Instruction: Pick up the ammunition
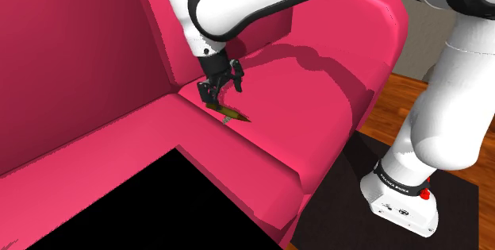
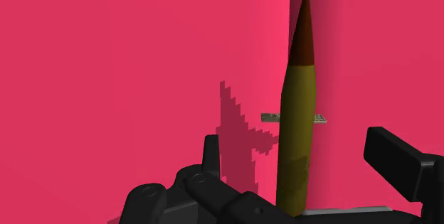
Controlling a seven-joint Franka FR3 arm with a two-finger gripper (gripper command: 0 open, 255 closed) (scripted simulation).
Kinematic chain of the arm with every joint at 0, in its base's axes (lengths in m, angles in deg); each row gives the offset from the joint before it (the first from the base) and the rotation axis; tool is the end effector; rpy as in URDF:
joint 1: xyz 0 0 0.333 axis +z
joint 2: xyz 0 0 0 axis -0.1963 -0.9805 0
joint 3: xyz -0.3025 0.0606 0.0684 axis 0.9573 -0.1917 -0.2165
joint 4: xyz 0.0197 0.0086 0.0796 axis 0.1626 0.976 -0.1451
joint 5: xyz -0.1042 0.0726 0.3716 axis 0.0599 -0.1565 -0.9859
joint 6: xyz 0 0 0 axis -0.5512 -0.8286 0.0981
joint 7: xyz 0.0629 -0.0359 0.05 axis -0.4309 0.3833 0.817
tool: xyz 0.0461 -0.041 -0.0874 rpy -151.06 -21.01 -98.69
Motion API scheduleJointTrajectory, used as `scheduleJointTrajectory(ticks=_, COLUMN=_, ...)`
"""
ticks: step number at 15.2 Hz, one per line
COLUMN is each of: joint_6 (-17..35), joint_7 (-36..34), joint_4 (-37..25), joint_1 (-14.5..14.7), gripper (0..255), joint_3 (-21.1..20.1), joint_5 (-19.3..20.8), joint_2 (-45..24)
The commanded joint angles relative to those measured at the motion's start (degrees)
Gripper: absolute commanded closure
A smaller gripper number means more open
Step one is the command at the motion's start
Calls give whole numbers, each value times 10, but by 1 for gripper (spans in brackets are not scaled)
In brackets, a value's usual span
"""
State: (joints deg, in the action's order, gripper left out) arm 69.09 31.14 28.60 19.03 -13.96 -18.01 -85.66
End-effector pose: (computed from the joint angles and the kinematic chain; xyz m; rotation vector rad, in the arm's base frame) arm 0.5077 0.2730 0.4670 2.9781 0.0381 -0.2449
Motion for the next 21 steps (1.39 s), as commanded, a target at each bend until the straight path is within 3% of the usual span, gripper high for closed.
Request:
scheduleJointTrajectory(ticks=1, joint_6=1, joint_7=-14, joint_4=-17, joint_1=7, gripper=0, joint_3=-3, joint_5=10, joint_2=-24)
scheduleJointTrajectory(ticks=9, joint_6=48, joint_7=-20, joint_4=20, joint_1=8, gripper=0, joint_3=-1, joint_5=15, joint_2=-35)
scheduleJointTrajectory(ticks=10, joint_6=49, joint_7=-20, joint_4=21, joint_1=8, gripper=255, joint_3=-1, joint_5=15, joint_2=-35)
scheduleJointTrajectory(ticks=21, joint_6=34, joint_7=-18, joint_4=9, joint_1=8, gripper=255, joint_3=-2, joint_5=13, joint_2=-31)
